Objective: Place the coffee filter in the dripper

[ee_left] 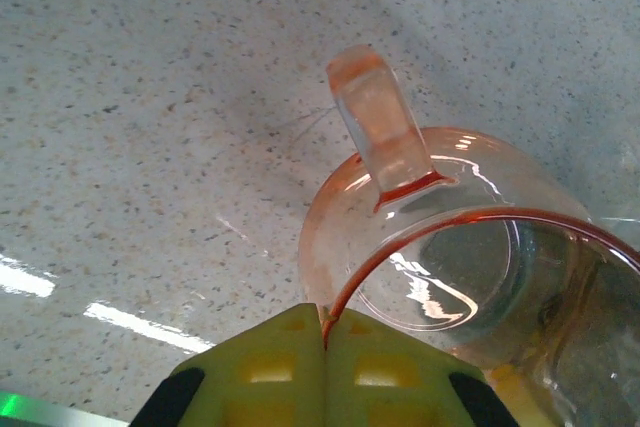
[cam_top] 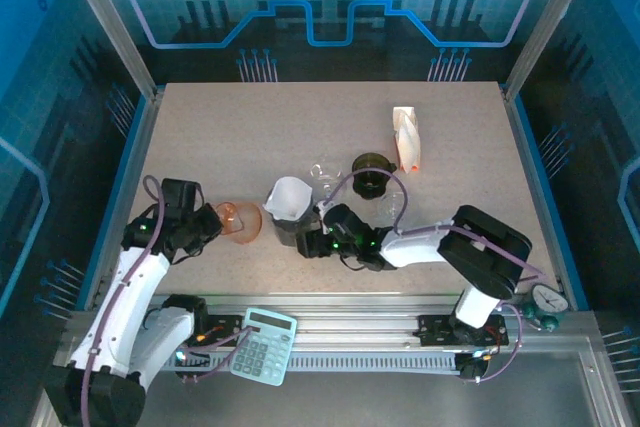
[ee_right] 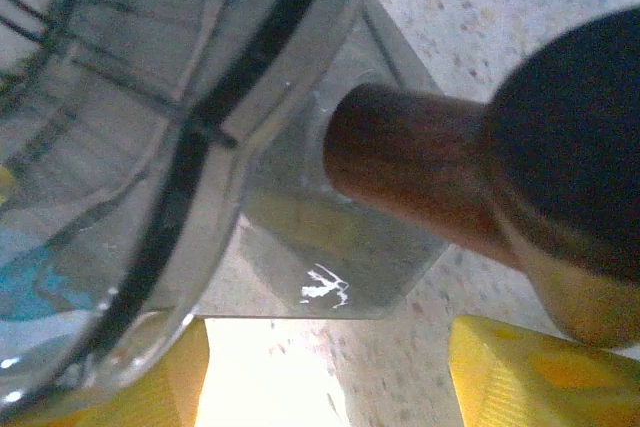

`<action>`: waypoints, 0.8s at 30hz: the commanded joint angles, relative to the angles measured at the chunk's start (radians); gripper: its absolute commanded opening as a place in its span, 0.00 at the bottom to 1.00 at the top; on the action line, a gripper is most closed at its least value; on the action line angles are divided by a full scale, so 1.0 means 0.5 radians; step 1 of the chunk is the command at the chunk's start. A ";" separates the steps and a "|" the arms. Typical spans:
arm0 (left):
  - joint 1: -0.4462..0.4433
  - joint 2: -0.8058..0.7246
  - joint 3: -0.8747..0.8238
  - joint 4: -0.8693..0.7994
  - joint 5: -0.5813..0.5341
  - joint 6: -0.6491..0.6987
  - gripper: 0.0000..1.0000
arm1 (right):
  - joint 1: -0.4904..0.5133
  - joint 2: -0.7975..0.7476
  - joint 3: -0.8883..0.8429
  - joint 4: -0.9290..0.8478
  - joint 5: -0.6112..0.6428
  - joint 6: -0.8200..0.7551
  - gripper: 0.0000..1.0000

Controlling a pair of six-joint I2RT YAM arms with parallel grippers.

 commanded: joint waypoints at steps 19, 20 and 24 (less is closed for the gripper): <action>0.063 -0.121 0.069 -0.131 0.080 -0.031 0.00 | -0.132 0.587 0.673 0.038 -0.081 0.068 0.66; 0.063 -0.121 0.064 -0.126 0.081 -0.026 0.00 | -0.136 0.585 0.672 0.041 -0.081 0.071 0.67; 0.062 -0.113 0.061 -0.114 0.102 -0.007 0.00 | -0.136 0.506 0.585 0.074 -0.084 0.106 0.71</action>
